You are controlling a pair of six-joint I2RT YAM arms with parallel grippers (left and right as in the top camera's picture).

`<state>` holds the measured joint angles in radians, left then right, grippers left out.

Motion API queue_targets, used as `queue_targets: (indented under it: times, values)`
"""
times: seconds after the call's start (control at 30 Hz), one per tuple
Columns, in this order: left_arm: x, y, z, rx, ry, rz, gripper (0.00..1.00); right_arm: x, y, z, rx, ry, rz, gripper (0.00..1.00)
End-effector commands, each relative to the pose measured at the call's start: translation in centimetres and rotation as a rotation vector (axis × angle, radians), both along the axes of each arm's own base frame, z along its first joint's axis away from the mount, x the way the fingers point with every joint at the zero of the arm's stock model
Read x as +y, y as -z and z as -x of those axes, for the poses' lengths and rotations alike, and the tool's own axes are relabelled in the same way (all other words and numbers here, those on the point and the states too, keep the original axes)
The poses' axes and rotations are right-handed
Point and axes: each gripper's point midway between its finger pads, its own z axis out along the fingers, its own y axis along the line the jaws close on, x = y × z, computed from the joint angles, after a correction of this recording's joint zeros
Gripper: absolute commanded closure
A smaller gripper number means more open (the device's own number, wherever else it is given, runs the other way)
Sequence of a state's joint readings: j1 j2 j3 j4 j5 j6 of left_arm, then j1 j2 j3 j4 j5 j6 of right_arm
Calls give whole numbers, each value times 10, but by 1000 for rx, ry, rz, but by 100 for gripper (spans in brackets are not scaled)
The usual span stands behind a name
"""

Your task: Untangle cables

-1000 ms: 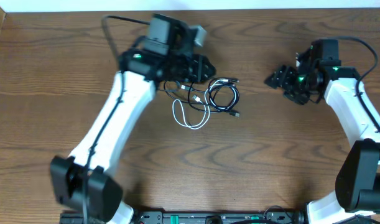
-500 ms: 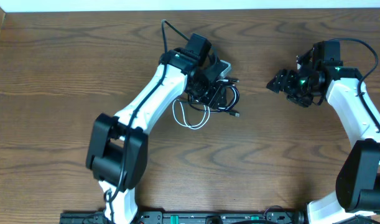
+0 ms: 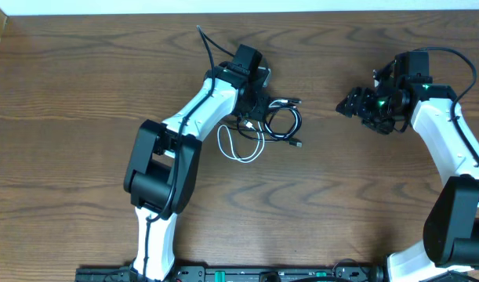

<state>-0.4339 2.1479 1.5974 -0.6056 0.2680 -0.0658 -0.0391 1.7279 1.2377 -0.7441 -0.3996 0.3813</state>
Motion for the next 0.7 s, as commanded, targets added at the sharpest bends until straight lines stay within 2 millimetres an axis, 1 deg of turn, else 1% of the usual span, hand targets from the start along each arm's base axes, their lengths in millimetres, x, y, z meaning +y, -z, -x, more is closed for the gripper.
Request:
queue_targets:
  times: [0.0, 0.03, 0.07, 0.43, 0.57, 0.67]
  values:
    - [4, 8, -4, -3, -30, -37, 59, -5, 2, 0, -3, -2, 23, 23]
    - [3, 8, -4, -6, -29, -35, 62, -6, 2, 0, -3, -1, 26, 23]
    - [2, 7, -5, -8, -27, -31, 62, -6, 2, 0, -4, 0, 29, 23]
    - [-11, 6, 0, -2, -1, 2, 62, -7, 2, -2, -10, 1, 32, 22]
    - [-19, 11, 5, -9, 19, 3, 62, -7, 2, -3, -14, 1, 32, 22]
    - [-17, 17, 5, -29, 15, -26, 62, -7, 2, -2, -13, 1, 32, 22]
